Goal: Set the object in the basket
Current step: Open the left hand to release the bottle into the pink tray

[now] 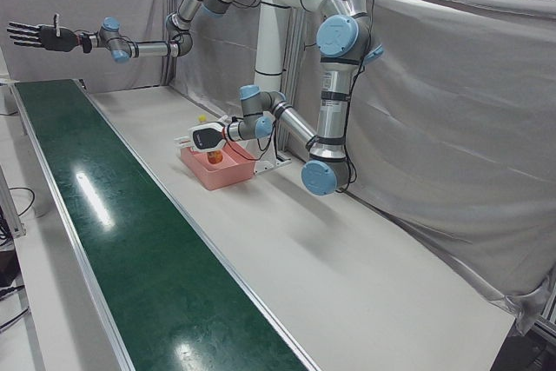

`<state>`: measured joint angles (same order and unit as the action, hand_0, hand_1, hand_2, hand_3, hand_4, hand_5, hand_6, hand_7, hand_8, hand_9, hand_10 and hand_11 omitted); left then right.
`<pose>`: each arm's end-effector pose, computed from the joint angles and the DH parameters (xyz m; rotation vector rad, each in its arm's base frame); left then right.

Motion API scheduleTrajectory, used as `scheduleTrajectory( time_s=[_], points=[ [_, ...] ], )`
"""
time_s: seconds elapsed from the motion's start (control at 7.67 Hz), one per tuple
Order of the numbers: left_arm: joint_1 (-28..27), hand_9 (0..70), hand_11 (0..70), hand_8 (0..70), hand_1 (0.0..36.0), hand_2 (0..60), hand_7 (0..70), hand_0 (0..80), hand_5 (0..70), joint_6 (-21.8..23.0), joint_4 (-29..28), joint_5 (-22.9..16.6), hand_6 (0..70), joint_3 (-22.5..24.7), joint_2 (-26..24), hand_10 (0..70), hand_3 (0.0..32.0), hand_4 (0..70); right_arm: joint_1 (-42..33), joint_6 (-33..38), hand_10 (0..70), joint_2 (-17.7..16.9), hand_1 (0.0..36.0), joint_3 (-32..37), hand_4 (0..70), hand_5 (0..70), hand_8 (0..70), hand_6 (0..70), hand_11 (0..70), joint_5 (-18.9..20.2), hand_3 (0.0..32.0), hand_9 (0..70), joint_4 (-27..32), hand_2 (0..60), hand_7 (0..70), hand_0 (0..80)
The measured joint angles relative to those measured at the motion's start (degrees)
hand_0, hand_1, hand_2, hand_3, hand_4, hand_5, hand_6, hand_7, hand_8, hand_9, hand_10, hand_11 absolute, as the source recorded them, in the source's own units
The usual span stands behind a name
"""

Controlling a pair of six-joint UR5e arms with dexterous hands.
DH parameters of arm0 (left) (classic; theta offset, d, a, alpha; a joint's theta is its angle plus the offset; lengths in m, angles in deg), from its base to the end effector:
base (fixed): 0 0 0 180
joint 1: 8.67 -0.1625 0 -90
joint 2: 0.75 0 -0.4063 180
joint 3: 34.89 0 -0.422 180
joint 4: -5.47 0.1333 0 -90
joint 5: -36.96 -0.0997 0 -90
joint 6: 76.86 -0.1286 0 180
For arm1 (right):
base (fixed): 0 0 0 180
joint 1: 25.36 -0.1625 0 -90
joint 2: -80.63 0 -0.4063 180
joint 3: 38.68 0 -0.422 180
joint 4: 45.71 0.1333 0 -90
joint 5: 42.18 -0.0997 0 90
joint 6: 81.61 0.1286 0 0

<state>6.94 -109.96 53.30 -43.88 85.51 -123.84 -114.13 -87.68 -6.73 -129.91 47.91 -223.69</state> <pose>0.4973 -0.2986 0.1870 -0.5813 1.8816 -1.0084 0.1207 -0.5806 0.6259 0.0943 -2.2686 2.0441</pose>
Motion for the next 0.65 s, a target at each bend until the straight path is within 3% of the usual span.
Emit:
scheduleTrajectory(
  time_s=[0.26,0.65],
  points=[
    [0.4,0.0,4.3,0.0,2.6,0.0,2.2,62.8,6.2,0.3,-0.6,-0.2,0.0,0.4,-0.1,1.5,3.0,0.6,0.0,0.0,0.0,0.0,0.0,0.0,0.0,0.0,0.0,0.0,0.0,0.0,0.0,0.0,0.0,0.0,0.0,0.0],
    [2.5,0.0,6.4,0.0,0.4,0.0,2.5,56.4,12.7,0.5,-0.1,-0.4,0.0,4.0,0.0,3.3,1.2,0.0,-0.1,0.0,0.0,0.0,0.0,0.0,0.0,0.0,0.0,0.0,0.0,0.0,0.0,0.0,0.0,0.0,0.0,0.0]
  ],
)
